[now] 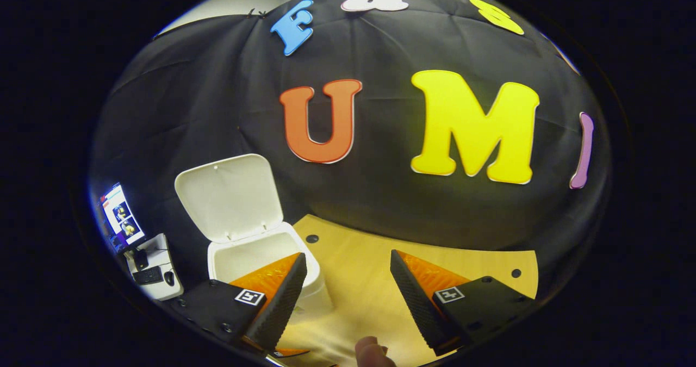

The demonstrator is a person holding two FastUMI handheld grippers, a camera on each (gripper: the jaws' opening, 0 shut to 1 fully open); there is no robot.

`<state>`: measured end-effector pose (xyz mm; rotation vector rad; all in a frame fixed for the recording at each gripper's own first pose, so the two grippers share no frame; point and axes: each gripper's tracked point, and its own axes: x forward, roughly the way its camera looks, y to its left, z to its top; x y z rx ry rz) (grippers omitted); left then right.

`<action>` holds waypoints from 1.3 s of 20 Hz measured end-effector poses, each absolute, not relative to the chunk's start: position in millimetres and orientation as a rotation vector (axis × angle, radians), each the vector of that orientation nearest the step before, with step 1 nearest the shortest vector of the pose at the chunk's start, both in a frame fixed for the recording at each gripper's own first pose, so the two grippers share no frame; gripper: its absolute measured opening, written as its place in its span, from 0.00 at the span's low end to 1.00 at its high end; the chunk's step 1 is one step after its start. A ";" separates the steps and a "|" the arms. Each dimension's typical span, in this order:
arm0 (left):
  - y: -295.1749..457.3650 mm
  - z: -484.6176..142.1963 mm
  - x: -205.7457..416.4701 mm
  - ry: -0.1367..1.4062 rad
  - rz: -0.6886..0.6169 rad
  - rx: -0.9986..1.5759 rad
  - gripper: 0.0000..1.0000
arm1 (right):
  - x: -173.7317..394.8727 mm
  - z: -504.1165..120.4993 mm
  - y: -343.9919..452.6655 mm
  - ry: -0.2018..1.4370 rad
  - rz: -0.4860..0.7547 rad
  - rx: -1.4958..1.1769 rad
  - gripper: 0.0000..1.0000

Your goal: Press the lid of the desktop garbage bin to open it, pick up the crumpled paper on the desktop and throw it into the bin, then pick up the pop can on the desktop and drop it into the bin, and finally close the garbage bin lid.

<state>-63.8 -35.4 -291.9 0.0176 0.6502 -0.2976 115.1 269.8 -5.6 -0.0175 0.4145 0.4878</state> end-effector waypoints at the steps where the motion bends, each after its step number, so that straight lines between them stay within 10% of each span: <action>1: -44.3 -294.5 -63.0 0.649 -0.312 0.028 0.95 | 118.3 -7.3 247.8 0.412 0.454 -0.019 0.97; 13: -87.6 -338.8 -14.7 0.672 -0.335 0.081 0.95 | 76.3 -63.3 20.2 0.502 0.106 0.013 0.97; 26: -99.3 -355.2 14.7 0.672 -0.332 0.116 0.95 | -4.8 -120.1 -56.3 0.663 -0.011 -0.015 0.97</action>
